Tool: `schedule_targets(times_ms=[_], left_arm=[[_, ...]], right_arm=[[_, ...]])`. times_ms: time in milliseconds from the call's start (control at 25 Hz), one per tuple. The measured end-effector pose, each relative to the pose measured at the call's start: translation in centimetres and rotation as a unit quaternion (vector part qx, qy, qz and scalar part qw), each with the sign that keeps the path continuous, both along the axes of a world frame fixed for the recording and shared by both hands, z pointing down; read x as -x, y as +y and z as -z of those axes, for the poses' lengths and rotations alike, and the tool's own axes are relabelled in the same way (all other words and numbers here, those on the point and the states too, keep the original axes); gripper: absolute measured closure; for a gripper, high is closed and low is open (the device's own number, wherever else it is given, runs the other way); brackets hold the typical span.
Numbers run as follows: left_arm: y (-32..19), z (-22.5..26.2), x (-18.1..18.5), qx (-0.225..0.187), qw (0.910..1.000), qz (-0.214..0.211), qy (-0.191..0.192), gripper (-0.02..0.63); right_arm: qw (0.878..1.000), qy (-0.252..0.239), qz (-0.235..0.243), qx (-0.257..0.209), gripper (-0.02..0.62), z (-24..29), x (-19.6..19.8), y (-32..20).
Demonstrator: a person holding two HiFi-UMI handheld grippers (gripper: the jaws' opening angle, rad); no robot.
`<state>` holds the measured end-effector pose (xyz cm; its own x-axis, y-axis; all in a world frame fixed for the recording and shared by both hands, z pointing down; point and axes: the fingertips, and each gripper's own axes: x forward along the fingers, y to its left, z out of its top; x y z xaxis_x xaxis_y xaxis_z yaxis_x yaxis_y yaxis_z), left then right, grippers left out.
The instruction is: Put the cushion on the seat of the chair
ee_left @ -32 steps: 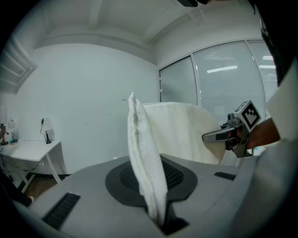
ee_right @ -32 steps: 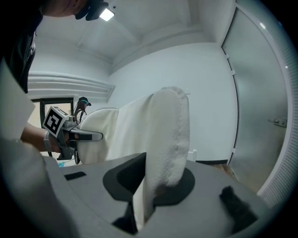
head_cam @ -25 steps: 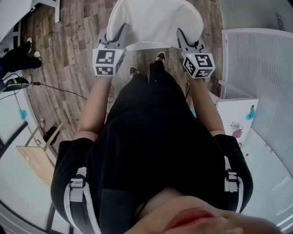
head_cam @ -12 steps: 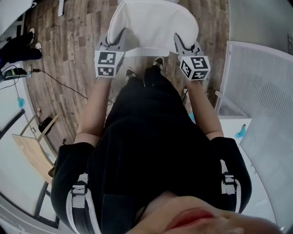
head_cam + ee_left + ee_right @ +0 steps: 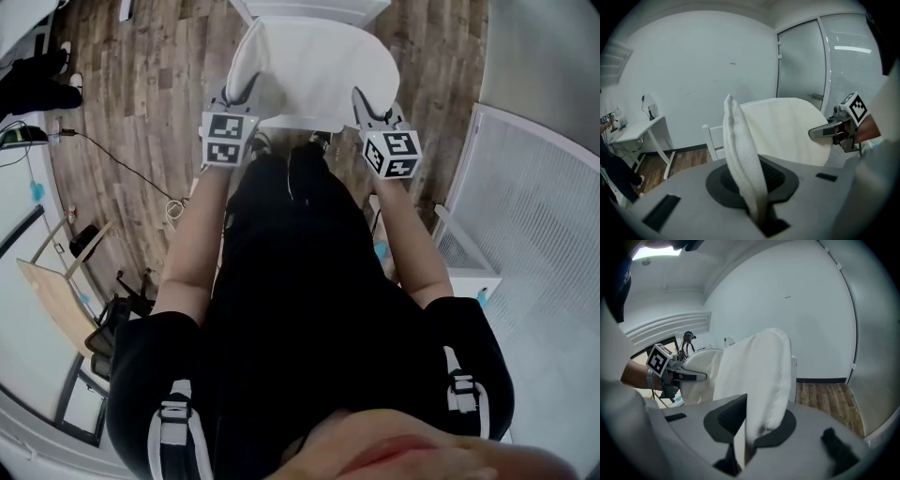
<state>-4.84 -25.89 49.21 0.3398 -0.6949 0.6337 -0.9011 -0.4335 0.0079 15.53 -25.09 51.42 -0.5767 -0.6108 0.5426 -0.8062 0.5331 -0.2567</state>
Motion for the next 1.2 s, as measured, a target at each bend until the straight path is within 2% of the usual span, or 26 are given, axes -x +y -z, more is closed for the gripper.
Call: schedule_targets(times_ms=[480,720,1200], left_arm=[[-0.4,-14.9,3.1,0.083,0.9963,-0.001,0.025,0.552],[0.0,-22.8,4.2,0.131,0.9912,-0.012,0.020,0.551],[-0.3,-36.1,4.4,0.187,0.9818,-0.014,0.027,0.545]], right_arm=[[0.996,0.008,-0.014,0.092,0.540,-14.3,3.0,0.1],[0.990,0.015,-0.019,0.138,0.540,-21.9,4.1,0.8],[0.984,0.046,-0.024,0.169,0.532,-34.8,3.6,0.9]])
